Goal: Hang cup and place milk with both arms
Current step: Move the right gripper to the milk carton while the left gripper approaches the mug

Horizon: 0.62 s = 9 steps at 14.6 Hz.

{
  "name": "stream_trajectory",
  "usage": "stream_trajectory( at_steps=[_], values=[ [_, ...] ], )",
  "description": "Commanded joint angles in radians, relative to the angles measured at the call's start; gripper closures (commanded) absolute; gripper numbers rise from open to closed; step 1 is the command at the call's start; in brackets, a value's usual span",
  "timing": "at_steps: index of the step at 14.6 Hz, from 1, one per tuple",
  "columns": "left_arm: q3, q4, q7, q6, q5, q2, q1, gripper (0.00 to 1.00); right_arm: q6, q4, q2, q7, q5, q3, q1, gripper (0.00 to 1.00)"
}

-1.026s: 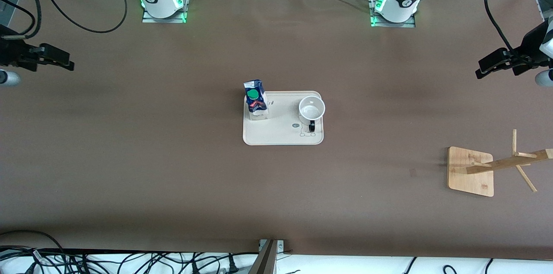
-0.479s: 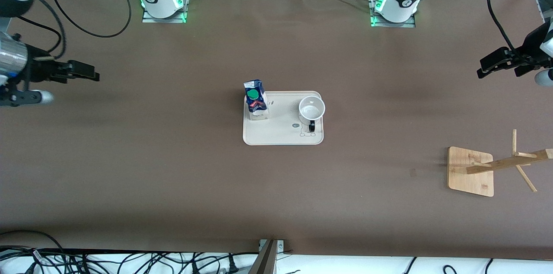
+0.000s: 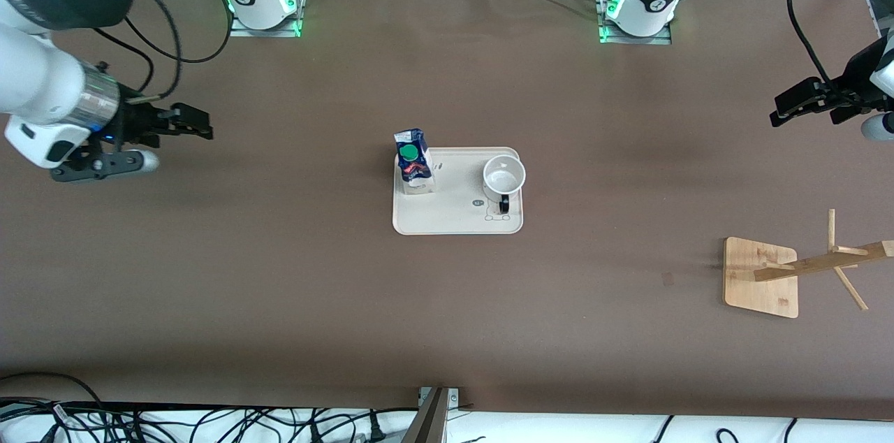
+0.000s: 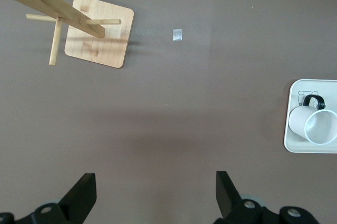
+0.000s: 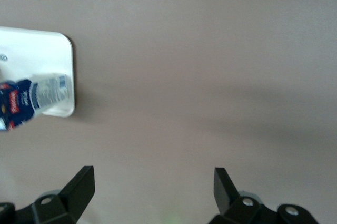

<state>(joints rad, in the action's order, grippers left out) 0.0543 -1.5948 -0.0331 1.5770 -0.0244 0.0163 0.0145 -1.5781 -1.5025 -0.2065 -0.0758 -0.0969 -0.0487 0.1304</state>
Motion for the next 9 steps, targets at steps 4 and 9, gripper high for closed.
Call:
stream_trajectory(
  at_steps=[4, 9],
  values=[
    [-0.014, -0.034, 0.015, 0.021, 0.009, -0.015, 0.012, 0.0, -0.138, 0.001, -0.059, -0.243, -0.012, 0.003, 0.146, 0.0],
    [-0.115, -0.148, -0.123, 0.158, -0.011, -0.006, 0.042, 0.0, -0.186, 0.001, -0.099, -0.242, -0.198, 0.004, 0.172, 0.0]
  ],
)
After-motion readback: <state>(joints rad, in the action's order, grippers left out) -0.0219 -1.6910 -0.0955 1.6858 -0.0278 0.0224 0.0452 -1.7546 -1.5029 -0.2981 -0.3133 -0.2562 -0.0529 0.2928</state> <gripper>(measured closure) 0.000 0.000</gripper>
